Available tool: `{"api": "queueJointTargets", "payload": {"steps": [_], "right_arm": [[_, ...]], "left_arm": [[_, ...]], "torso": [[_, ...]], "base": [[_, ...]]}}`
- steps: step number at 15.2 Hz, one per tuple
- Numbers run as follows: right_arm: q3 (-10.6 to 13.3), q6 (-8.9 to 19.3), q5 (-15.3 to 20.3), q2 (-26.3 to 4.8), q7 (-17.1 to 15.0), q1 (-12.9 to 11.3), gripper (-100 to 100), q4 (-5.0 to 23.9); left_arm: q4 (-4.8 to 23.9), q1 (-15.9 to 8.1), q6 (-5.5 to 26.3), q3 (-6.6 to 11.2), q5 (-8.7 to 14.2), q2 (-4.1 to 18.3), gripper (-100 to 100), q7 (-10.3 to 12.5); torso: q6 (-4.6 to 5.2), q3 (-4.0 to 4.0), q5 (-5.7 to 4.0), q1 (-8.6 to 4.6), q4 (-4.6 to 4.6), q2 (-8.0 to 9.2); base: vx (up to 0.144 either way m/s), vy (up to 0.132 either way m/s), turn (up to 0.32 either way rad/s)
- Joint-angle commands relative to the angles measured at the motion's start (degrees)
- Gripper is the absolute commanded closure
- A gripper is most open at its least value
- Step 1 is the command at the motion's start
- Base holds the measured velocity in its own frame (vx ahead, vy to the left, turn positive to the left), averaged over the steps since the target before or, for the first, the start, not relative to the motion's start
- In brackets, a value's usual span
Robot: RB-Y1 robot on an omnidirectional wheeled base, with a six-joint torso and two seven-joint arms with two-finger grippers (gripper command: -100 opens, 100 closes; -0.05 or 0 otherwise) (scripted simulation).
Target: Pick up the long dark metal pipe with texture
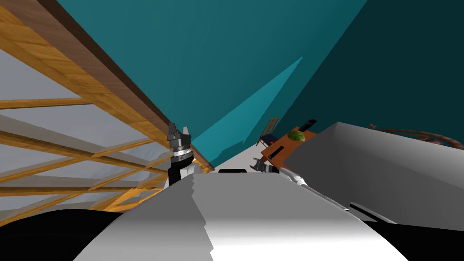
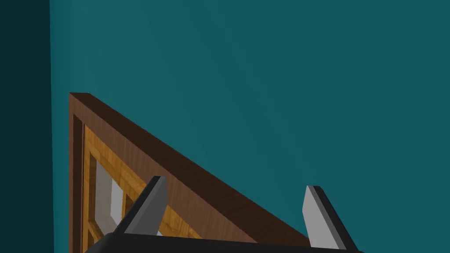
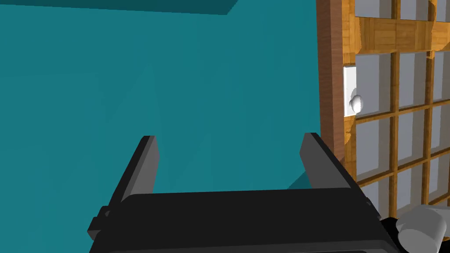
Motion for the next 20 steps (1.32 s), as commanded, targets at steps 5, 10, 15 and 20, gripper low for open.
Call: {"api": "queueJointTargets", "payload": {"steps": [5, 10, 15, 20], "right_arm": [[5.62, -1.01, 4.16, -4.81, 4.44, -2.96, -100, 7.87], [7.63, -1.26, 5.65, -6.36, 6.01, -3.89, -100, 12.79], [11.52, -1.62, 8.54, -9.13, 9.00, -5.60, -100, 17.22], [13.38, -1.71, 9.93, -10.34, 10.42, -6.37, -100, 21.60]], "left_arm": [[0.00, 0.01, 0.00, 0.00, 0.00, 0.00, 0, 0.00], [0.00, 0.00, 0.00, 0.00, 0.00, 0.00, 0, 0.00], [0.00, 0.02, 0.00, 0.02, 0.00, 0.00, 0, 0.00], [0.00, 0.00, 0.00, 0.01, 0.00, 0.00, 0, 0.00]], "torso": [[0.03, -0.01, -0.01, -0.04, 0.00, -0.01], [0.01, -0.02, 0.00, -0.05, -0.01, -0.04], [0.09, -0.03, -0.03, -0.10, -0.01, -0.06], [0.00, -0.05, -0.01, -0.08, -0.01, -0.08]], "base": [[-0.010, -0.013, 0.290], [-0.006, -0.020, 0.220], [-0.003, -0.034, 0.211], [-0.002, -0.029, 0.206]]}}
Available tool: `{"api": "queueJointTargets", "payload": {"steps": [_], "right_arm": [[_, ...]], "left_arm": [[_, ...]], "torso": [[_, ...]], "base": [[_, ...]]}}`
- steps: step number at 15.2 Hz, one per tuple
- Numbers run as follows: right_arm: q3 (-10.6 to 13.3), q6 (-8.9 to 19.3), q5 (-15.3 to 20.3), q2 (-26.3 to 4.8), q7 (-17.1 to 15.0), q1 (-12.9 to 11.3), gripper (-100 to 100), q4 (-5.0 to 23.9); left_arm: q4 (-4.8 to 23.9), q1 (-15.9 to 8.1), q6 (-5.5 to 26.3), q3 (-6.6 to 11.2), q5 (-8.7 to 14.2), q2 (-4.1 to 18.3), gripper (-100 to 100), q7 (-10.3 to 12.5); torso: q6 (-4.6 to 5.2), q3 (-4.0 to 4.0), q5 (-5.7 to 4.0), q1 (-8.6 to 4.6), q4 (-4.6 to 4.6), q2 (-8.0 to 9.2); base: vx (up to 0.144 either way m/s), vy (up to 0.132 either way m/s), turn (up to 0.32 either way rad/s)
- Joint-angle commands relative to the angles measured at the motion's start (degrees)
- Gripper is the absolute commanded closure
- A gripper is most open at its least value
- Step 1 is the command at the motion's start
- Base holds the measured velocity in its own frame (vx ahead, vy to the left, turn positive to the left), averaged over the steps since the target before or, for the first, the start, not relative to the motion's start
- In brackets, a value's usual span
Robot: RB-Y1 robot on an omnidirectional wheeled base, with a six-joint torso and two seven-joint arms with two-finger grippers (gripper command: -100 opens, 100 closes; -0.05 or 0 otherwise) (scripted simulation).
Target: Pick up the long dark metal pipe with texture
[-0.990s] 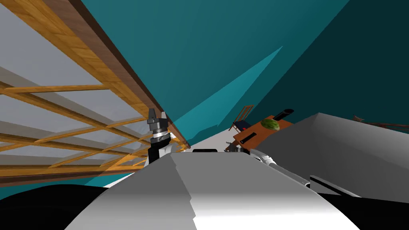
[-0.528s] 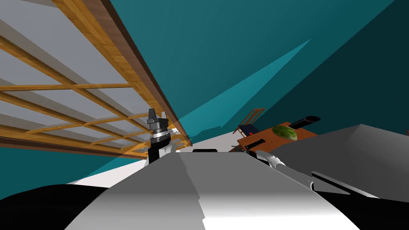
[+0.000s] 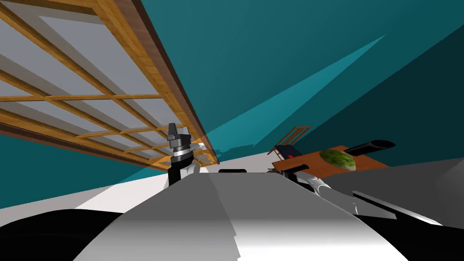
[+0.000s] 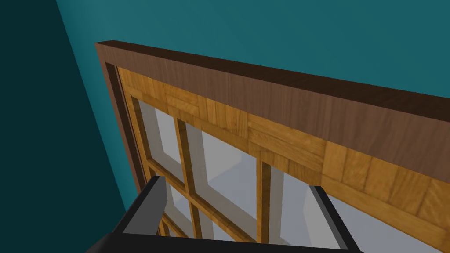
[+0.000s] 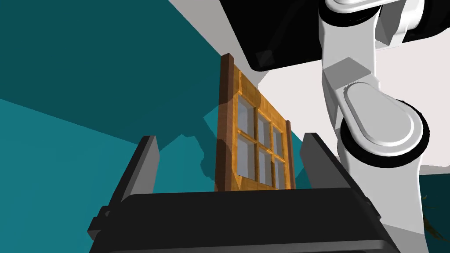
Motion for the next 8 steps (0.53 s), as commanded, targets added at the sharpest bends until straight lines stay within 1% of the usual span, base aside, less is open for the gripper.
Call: {"api": "queueJointTargets", "payload": {"steps": [1, 2, 3, 4, 5, 6, 7, 8], "right_arm": [[2.45, -0.06, 1.80, -1.75, 1.71, -1.02, -100, 2.86], [2.45, -0.06, 1.80, -1.75, 1.71, -1.02, -100, 3.11], [2.45, -0.06, 1.80, -1.75, 1.71, -1.02, -100, 3.70], [4.19, -0.04, 3.09, -2.68, 2.99, -1.64, -100, 6.21], [5.68, 0.04, 4.32, -3.45, 4.19, -2.17, -100, 8.71], [5.84, 0.04, 4.32, -3.45, 4.19, -2.17, -100, 8.71], [5.84, 0.04, 4.32, -3.45, 4.19, -2.17, -100, 8.71], [5.84, 0.04, 4.32, -3.45, 4.19, -2.17, -100, 8.71]], "left_arm": [[0.00, 0.00, 0.00, 0.00, 0.00, 0.00, 0, 0.00], [0.00, 0.00, 0.00, 0.00, 0.00, 0.00, 0, 0.00], [0.00, 0.00, 0.00, 0.00, 0.00, 0.00, 0, 0.00], [0.00, 0.01, 0.00, 0.01, 0.00, 0.00, 0, 0.00], [0.00, 0.00, 0.00, 0.01, 0.00, 0.00, 0, 0.00], [0.00, -0.01, 0.00, 0.00, 0.00, 0.01, 0, 0.00], [0.00, 0.00, 0.00, 0.01, 0.00, 0.01, 0, 0.00], [0.00, 0.01, 0.00, 0.01, 0.00, 0.01, 0, 0.00]], "torso": [[0.00, 0.00, 0.00, 0.00, 0.00, 0.00], [-0.03, 0.00, 0.00, -0.08, 0.01, -0.01], [-0.01, -0.01, -0.03, -0.15, 0.00, -0.02], [0.05, -0.02, -0.05, -0.15, -0.01, -0.03], [-0.01, -0.01, -0.04, -0.17, 0.00, -0.02], [-0.06, 0.00, -0.05, -0.27, 0.00, -0.01], [-0.01, 0.00, -0.07, -0.32, 0.00, -0.01], [0.05, 0.00, -0.07, -0.27, 0.00, -0.01]], "base": [[-0.003, -0.064, 0.360], [0.000, -0.081, 0.297], [0.002, -0.069, 0.081], [-0.005, -0.071, 0.200], [-0.015, -0.106, 0.428], [-0.015, -0.116, 0.347], [-0.004, -0.086, 0.123], [0.004, -0.050, -0.019]]}}
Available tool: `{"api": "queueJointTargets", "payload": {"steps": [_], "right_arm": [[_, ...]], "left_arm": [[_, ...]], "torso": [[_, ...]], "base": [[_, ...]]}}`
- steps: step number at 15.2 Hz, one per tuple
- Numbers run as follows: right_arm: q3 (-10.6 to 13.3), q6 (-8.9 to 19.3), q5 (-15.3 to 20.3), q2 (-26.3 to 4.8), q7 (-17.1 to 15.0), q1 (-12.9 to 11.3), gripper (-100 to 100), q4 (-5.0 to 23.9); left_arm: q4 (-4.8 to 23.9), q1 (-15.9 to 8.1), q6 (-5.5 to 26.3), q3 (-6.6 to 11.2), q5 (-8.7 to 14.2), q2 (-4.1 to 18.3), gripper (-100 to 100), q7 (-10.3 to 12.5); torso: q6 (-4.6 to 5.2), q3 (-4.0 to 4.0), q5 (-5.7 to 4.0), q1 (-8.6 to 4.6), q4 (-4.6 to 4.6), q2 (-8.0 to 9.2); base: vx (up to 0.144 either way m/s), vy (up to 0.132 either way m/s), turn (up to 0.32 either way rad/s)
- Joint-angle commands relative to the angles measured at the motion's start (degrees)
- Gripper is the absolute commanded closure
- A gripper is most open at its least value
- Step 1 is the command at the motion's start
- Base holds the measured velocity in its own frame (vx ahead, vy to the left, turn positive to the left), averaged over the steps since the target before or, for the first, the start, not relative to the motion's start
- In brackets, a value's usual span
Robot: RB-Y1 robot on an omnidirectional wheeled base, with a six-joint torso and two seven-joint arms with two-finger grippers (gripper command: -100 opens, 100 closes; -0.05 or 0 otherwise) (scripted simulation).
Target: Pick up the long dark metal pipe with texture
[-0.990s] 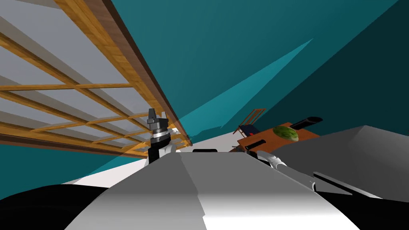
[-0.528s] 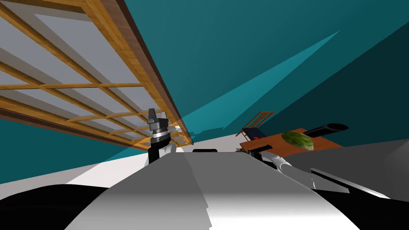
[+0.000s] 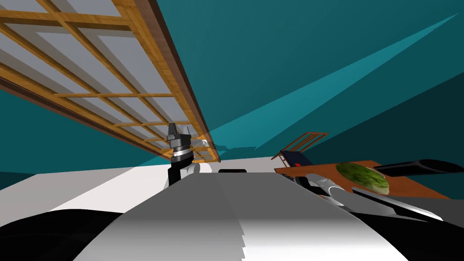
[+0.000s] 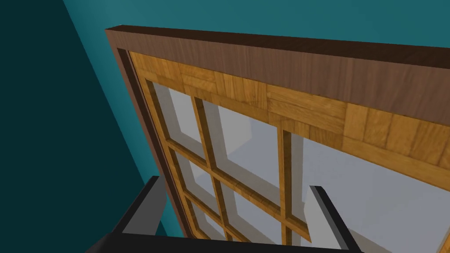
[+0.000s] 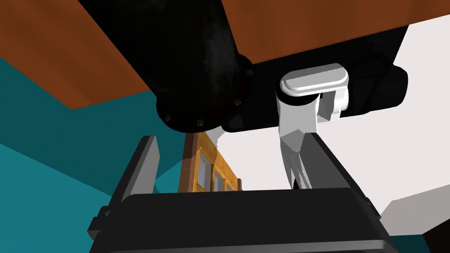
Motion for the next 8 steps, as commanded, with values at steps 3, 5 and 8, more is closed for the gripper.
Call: {"api": "queueJointTargets", "payload": {"steps": [3, 5, 8], "right_arm": [[3.36, 1.52, 2.43, -1.79, 1.40, -0.35, -100, 1.94], [3.36, 1.52, 2.43, -1.79, 1.40, -0.35, -100, 2.67], [4.72, 1.79, 3.43, -2.07, 2.33, -0.62, -100, 4.59]], "left_arm": [[0.00, -0.01, 0.00, -0.01, 0.00, 0.00, 0, 0.00], [0.00, -0.01, 0.00, 0.00, 0.00, 0.01, 0, 0.00], [0.00, -0.01, 0.00, 0.00, 0.00, 0.00, 0, 0.00]], "torso": [[-0.07, -0.02, 0.05, 0.14, 0.00, -0.04], [-0.09, -0.01, -0.01, -0.16, 0.00, -0.02], [-0.05, 0.00, 0.01, -0.04, 0.00, 0.00]], "base": [[0.002, -0.053, 0.179], [-0.008, -0.123, 0.219], [-0.012, -0.075, 0.091]]}}
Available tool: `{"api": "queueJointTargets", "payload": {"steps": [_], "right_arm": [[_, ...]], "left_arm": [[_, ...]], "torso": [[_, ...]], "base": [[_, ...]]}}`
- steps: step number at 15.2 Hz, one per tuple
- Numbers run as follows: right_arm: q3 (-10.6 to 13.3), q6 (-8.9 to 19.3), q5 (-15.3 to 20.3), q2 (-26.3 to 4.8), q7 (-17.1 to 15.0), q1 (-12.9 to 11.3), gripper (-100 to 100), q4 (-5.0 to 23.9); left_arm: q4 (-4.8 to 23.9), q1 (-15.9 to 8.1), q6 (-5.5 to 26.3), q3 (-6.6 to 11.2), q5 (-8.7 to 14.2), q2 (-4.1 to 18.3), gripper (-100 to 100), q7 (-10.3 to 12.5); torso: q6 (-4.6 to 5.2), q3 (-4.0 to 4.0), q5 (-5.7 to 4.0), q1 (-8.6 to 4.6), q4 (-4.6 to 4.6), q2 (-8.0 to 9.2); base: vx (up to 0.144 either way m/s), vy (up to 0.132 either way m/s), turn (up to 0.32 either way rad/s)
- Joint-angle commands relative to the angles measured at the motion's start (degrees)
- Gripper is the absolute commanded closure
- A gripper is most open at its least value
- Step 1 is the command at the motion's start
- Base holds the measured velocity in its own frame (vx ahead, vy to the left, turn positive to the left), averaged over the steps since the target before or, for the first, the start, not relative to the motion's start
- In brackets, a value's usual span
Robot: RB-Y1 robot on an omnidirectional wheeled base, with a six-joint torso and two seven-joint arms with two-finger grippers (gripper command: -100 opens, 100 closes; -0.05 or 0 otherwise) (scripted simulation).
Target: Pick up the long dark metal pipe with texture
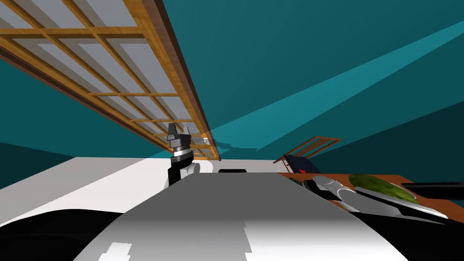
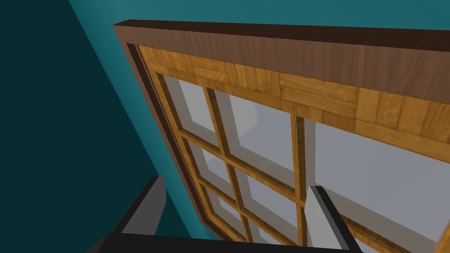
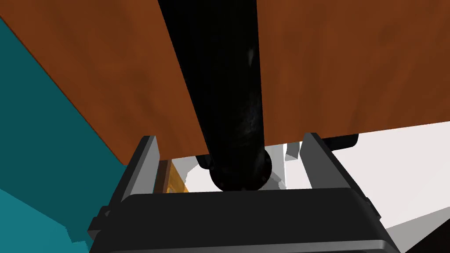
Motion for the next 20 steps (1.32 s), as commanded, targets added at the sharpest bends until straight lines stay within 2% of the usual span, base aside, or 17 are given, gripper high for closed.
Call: {"api": "queueJointTargets", "payload": {"steps": [1, 4, 5, 10, 11, 12, 13, 14, 16, 17, 19, 20], "right_arm": [[1.66, 0.48, 1.24, 0.13, 1.34, -0.34, -100, 2.68], [1.66, 0.48, 1.24, 0.13, 1.34, -0.34, -100, 2.68], [2.73, 0.78, 2.02, 0.10, 2.05, -0.48, -100, 4.11], [4.76, 1.50, 3.50, 0.30, 3.37, -0.65, -100, 6.78], [4.23, 1.39, 3.10, 0.50, 3.18, -0.56, -100, 6.53], [1.37, 0.89, 5.98, 1.61, 1.86, 2.27, -100, 4.17], [0.03, 0.89, 6.74, 1.61, 1.86, 2.33, -100, 6.21], [-1.24, 0.89, 8.07, 1.61, 1.86, 2.33, -100, 4.72], [-1.44, 0.89, 9.30, 1.61, 1.86, 2.33, -100, 3.99], [-3.97, 0.52, 11.43, 2.60, 0.15, 5.17, -100, 1.76], [-6.89, 0.52, 13.45, 2.60, 0.15, 5.25, -100, 2.25], [-7.12, 0.52, 14.66, 2.60, 0.15, 5.25, -100, 1.68]], "left_arm": [[0.00, 0.00, 0.00, 0.00, 0.00, 0.00, 0, 0.00], [0.00, 0.01, 0.00, 0.01, 0.00, 0.00, 0, 0.00], [0.00, 0.01, 0.00, 0.00, 0.00, 0.00, 0, 0.00], [0.00, 0.00, 0.00, 0.01, 0.00, 0.00, 0, 0.00], [0.00, 0.00, 0.00, 0.01, 0.00, 0.01, 0, 0.00], [0.00, 0.01, 0.00, 0.01, 0.00, 0.00, 0, 0.00], [0.00, 0.02, 0.00, 0.01, 0.00, 0.00, 0, 0.00], [0.00, 0.02, 0.00, 0.01, 0.00, 0.00, 0, 0.00], [0.00, 0.01, 0.00, 0.00, 0.00, -0.01, 0, 0.00], [0.00, 0.01, 0.00, 0.00, 0.00, -0.01, 0, 0.00], [0.00, 0.02, 0.00, 0.00, 0.00, -0.01, 0, 0.00], [0.00, 0.02, 0.00, 0.00, 0.00, -0.01, 0, 0.00]], "torso": [[0.00, 0.00, 0.00, 0.00, 0.00, 0.00], [0.04, 0.00, -0.03, -0.06, 0.00, 0.00], [0.05, -0.01, -0.01, 0.04, -0.01, -0.03], [0.01, -0.01, -0.03, -0.18, -0.01, -0.02], [0.02, 0.00, -0.06, -0.23, 0.00, 0.01], [0.04, 0.00, -0.05, -0.10, 0.00, 0.00], [0.08, -0.05, -0.06, 0.04, -0.02, -0.09], [0.09, -0.10, 0.01, 0.14, -0.04, -0.17], [0.03, -0.13, 0.04, 0.31, -0.05, -0.23], [0.03, -0.12, 0.06, 0.35, -0.04, -0.20], [0.07, -0.14, 0.04, 0.33, -0.06, -0.25], [0.04, -0.14, 0.06, 0.32, -0.05, -0.25]], "base": [[-0.024, -0.112, 0.210], [-0.011, -0.085, 0.067], [-0.002, -0.065, 0.106], [-0.014, -0.116, 0.134], [-0.021, -0.082, 0.054], [0.028, -0.050, -0.069], [0.055, -0.029, -0.080], [0.047, -0.012, -0.048], [0.026, 0.002, 0.002], [0.038, -0.007, -0.062], [0.048, -0.015, -0.071], [0.028, -0.012, 0.004]]}}
